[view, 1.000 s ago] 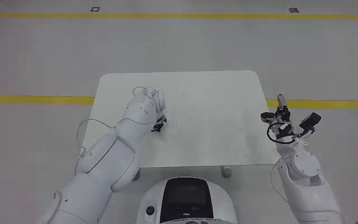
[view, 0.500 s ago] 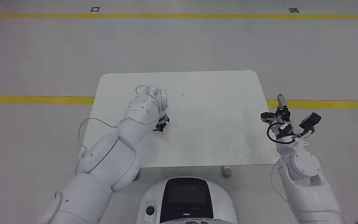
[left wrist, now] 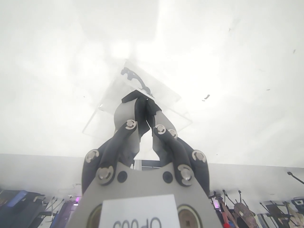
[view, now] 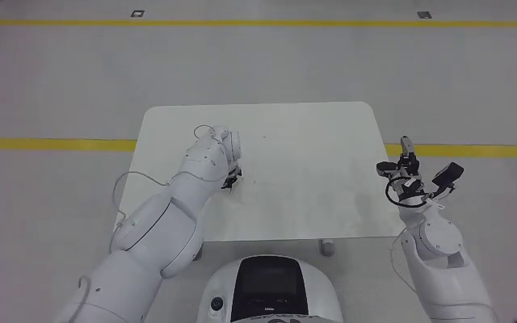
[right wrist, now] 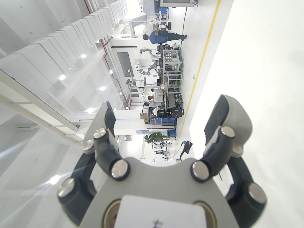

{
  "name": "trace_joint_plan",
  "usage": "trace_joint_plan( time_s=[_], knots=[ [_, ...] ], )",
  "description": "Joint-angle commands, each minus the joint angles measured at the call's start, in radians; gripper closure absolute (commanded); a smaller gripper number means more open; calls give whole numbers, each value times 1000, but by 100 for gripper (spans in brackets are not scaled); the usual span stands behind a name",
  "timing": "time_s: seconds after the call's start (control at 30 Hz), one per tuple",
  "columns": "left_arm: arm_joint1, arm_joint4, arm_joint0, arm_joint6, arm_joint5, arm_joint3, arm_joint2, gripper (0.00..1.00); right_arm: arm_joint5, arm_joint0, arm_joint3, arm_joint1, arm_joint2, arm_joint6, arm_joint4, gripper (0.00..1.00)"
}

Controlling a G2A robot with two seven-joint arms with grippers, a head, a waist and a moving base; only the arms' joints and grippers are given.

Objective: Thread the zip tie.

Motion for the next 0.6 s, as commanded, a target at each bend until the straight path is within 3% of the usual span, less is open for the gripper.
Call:
trace_joint_plan(
  time_s=[0.0,0.57],
  knots=[
    [-3,1,-2,4,0,2,4,100,0,0,0,0,0,0,0,0],
    [-44,-15,-43,42,0,65,28,100,0,0,0,0,0,0,0,0]
  ],
)
